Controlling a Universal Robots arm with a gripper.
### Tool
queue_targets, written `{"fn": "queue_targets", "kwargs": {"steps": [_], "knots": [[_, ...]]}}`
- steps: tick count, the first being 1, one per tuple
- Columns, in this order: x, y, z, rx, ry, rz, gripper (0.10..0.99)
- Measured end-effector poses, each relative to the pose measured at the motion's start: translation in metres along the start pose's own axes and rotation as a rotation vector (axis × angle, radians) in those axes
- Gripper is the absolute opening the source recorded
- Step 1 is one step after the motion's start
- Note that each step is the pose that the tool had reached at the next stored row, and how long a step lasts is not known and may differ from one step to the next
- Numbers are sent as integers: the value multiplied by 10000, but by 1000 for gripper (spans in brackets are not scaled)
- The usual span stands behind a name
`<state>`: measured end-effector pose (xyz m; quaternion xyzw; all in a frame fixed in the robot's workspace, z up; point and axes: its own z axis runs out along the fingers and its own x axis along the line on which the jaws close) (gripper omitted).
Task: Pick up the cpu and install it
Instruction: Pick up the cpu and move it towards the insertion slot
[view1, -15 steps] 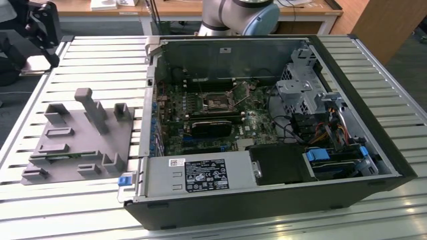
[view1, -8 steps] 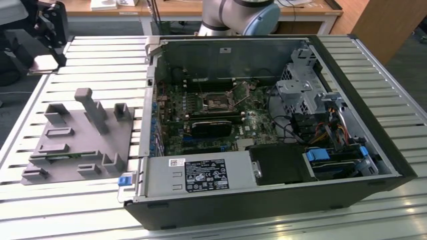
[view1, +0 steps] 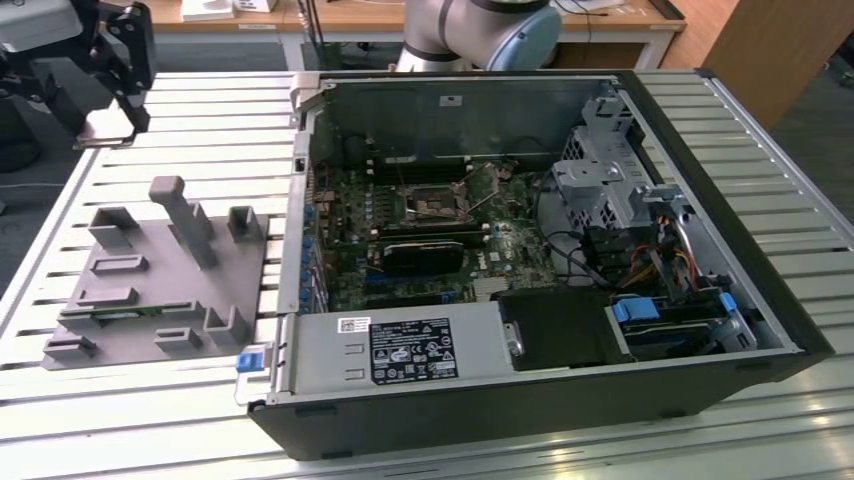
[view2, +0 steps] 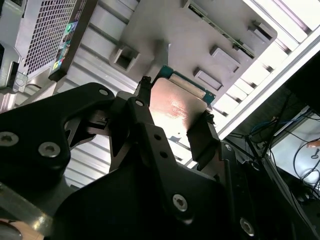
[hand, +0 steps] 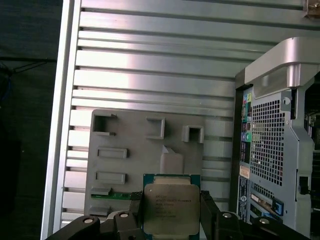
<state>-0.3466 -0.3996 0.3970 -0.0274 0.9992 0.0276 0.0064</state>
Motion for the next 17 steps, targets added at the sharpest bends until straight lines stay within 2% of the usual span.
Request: {"fn": "queue_targets", "kwargs": {"steps": [7,17], "knots": [[-104,4,2,0,0,0,541],[-203,17,4,0,0,0,541]]}}
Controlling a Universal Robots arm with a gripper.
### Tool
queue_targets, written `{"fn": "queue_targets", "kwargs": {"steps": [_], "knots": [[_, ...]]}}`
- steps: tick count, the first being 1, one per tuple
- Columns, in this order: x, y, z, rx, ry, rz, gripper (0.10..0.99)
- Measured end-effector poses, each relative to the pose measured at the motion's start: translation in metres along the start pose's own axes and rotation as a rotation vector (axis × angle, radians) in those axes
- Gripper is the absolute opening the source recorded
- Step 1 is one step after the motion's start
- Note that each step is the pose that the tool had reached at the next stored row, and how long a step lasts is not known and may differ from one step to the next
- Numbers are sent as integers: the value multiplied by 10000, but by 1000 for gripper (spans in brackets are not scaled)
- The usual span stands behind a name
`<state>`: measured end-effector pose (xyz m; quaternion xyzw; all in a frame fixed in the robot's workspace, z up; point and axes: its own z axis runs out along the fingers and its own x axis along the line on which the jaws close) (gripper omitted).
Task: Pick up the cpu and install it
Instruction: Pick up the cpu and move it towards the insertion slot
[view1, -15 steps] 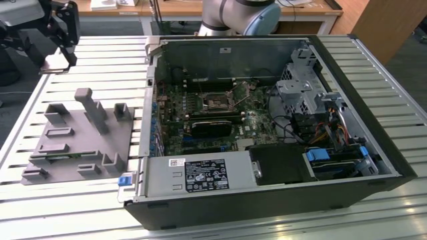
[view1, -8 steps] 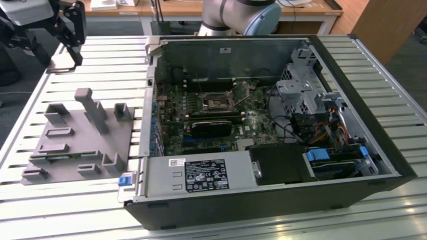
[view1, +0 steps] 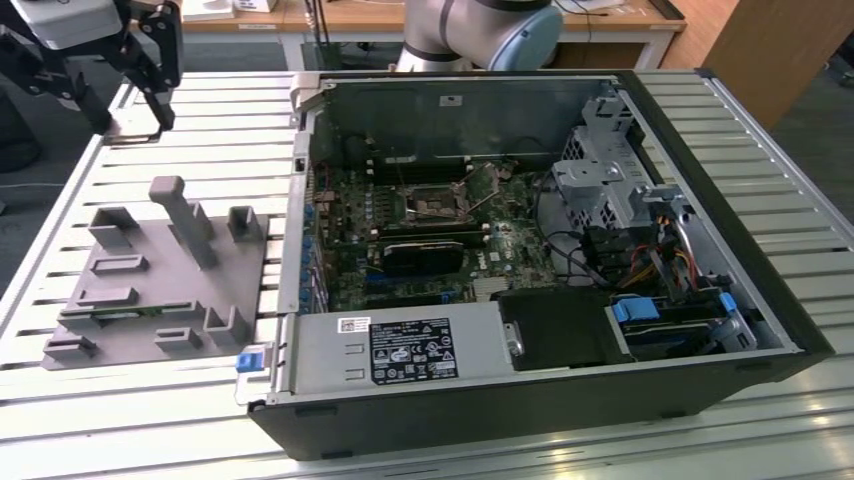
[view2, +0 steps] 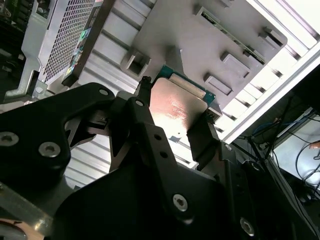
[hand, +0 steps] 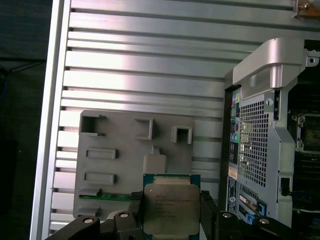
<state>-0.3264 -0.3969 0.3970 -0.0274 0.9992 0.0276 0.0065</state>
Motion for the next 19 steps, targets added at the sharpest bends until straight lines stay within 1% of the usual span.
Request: {"fn": "queue_targets", "kwargs": {"steps": [19], "knots": [[-240,-1,3,0,0,0,541]]}}
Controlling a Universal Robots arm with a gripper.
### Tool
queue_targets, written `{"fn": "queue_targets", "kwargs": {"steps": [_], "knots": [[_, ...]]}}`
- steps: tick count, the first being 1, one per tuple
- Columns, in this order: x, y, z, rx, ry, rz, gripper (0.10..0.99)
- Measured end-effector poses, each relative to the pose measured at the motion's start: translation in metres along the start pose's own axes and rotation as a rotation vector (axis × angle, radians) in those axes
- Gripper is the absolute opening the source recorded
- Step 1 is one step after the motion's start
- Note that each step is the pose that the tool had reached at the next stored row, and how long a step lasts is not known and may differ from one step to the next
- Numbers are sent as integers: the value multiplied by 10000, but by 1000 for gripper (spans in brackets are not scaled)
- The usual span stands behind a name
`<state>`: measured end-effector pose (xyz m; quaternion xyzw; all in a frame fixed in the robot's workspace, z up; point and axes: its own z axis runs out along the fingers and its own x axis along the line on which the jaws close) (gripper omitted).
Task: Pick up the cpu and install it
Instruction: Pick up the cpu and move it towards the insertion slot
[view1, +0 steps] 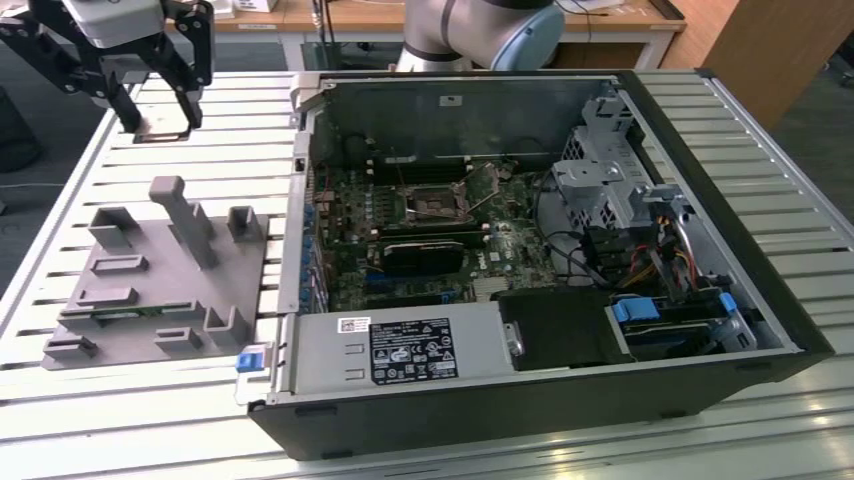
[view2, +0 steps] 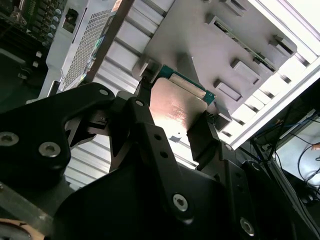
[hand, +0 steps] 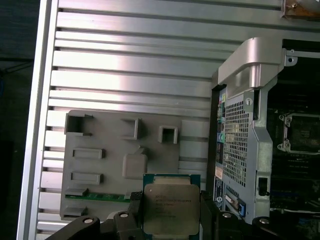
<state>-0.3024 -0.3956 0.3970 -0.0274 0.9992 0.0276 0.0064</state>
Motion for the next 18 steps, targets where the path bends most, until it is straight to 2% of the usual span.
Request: {"fn": "queue_targets", "kwargs": {"steps": [10,18], "knots": [[-190,-3,2,1,1,-1,541],[-311,1,4,0,0,0,541]]}}
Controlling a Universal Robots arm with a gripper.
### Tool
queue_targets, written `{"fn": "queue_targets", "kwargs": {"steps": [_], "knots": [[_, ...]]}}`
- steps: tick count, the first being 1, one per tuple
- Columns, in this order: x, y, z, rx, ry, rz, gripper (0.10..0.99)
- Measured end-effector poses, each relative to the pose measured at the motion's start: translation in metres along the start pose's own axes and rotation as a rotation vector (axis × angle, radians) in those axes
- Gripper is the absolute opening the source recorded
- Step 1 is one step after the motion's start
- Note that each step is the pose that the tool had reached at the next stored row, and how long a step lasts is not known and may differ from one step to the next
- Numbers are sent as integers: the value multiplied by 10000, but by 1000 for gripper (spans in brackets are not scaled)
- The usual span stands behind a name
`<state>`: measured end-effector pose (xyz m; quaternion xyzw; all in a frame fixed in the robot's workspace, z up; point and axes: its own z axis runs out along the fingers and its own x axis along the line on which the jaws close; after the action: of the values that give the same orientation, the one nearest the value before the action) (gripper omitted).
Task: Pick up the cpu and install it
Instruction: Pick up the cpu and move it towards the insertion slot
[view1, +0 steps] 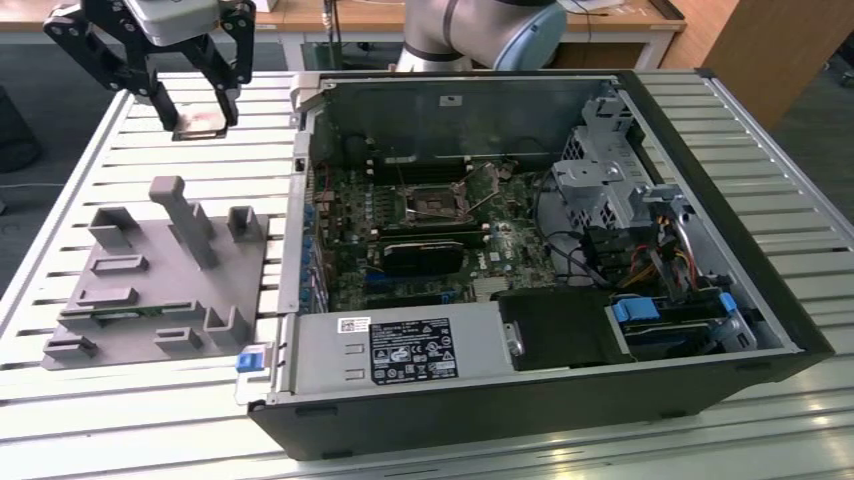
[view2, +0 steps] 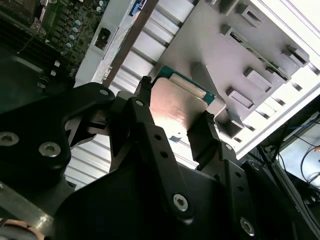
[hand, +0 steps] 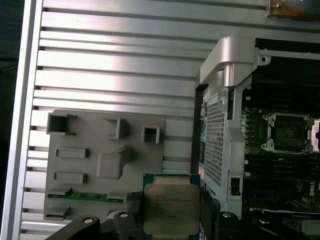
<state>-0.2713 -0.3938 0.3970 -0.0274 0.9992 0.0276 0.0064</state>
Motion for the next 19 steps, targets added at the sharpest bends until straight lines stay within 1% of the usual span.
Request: {"fn": "queue_targets", "kwargs": {"steps": [9,19], "knots": [[-125,9,2,0,0,0,541],[-240,25,5,0,-1,0,541]]}}
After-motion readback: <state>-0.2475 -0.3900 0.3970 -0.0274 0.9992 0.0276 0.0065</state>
